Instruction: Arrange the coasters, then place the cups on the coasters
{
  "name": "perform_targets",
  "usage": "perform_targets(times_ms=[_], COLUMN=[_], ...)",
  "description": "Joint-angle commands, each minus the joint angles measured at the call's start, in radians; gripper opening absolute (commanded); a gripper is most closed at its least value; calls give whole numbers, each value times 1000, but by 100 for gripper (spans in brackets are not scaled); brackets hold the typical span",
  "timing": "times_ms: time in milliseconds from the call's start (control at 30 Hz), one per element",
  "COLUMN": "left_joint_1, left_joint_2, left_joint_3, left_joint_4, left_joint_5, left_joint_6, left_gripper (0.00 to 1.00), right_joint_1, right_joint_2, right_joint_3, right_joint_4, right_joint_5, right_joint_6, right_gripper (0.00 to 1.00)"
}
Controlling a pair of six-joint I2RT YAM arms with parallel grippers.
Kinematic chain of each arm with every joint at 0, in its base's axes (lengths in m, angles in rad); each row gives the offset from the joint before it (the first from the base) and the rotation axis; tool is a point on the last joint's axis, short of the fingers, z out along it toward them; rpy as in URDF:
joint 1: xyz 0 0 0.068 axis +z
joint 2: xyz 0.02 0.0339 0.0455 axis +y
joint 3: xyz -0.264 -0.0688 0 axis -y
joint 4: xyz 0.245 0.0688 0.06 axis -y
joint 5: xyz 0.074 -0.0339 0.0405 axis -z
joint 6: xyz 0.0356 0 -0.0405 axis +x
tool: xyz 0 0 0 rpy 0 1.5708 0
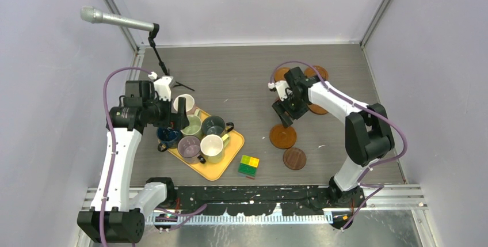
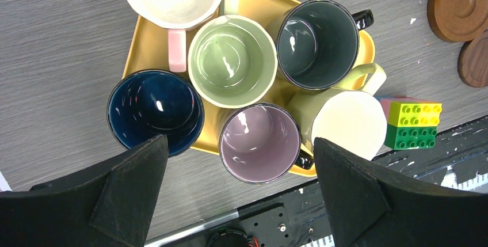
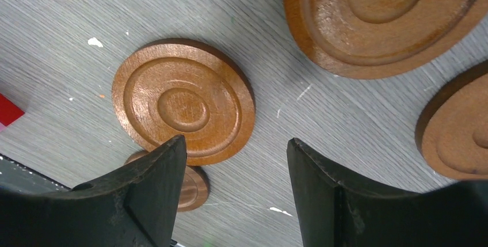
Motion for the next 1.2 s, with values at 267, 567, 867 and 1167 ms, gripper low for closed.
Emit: perform_targets(times_ms=[267,567,867,1167], left_joint_1=[-2,-2,-2,-2], left_joint_2=[-28,-32,-37,-31], left_joint_3=[-3,-4,-7,-6], left_joint_4=[19,20,21,27], left_joint_5=[3,-5,-5,0], left_joint_6=[2,2,2,-1], left_gripper=[100,100,100,100], right_joint_1=[99,108,88,19], right_joint_2=[13,34,4,-26], right_joint_3=[-85,-143,-188,-204], right_joint_4=[111,172,146,115], right_joint_5=[85,165,223,182], right_joint_6=[33,41,-2,-19], right_gripper=[69,68,49,47])
